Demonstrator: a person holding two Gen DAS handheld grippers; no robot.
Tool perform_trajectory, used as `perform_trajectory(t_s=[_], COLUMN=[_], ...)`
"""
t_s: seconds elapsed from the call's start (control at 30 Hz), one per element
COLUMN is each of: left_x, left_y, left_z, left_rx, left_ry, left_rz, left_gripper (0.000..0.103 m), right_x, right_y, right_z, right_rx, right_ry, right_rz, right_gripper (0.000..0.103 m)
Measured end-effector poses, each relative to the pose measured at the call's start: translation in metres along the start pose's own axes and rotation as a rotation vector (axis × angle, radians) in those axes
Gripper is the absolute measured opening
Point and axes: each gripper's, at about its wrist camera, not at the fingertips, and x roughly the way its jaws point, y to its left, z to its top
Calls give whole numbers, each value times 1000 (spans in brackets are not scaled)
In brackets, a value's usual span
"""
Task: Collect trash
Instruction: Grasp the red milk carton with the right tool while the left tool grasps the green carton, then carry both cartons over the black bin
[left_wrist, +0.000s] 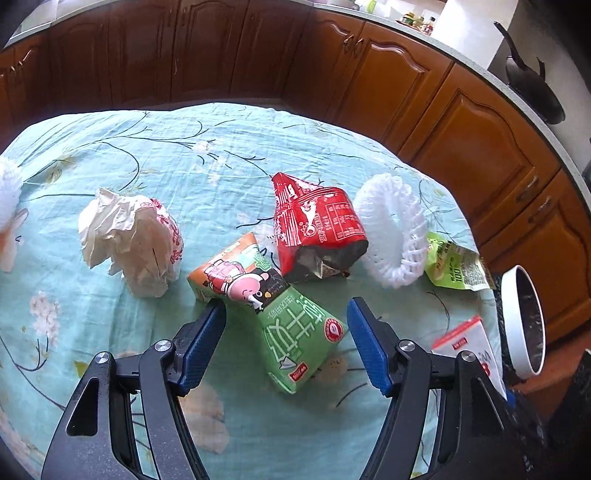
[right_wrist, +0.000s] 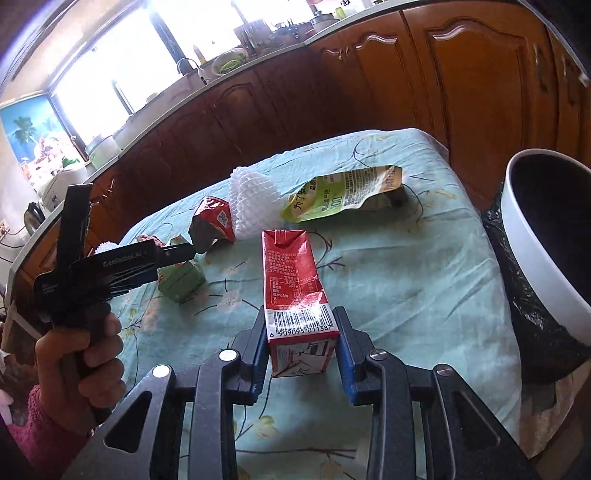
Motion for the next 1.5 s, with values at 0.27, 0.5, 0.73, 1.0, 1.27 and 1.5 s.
perform_trajectory(t_s=[0.27, 0.5, 0.73, 1.0, 1.27, 1.5], left_x=[-19, -55, -76, -76, -80, -76], left_y=[-1, -29, -78, -115, -146, -175], left_z=[-17, -52, -71, -79, -82, -82], left_rx=[67, 182, 305, 381, 439, 488], left_ry=[-6, -5, -18, -9, -16, -10], left_rz=[-94, -209, -303, -357, -381, -400], left_gripper=[38, 37, 37, 37, 37, 37], right_x=[-18, -36, -65, -99, -122, -140], right_y=[-7, -14, -27, -54, -77, -100], right_z=[-5, -10, -19, -28, -28, -29], right_rx=[48, 91, 124, 174, 209, 237], right_ry=[-45, -85, -138, -192, -237, -267], right_rz=[27, 34, 3, -47, -89, -131], right_gripper=[33, 33, 33, 33, 33, 33])
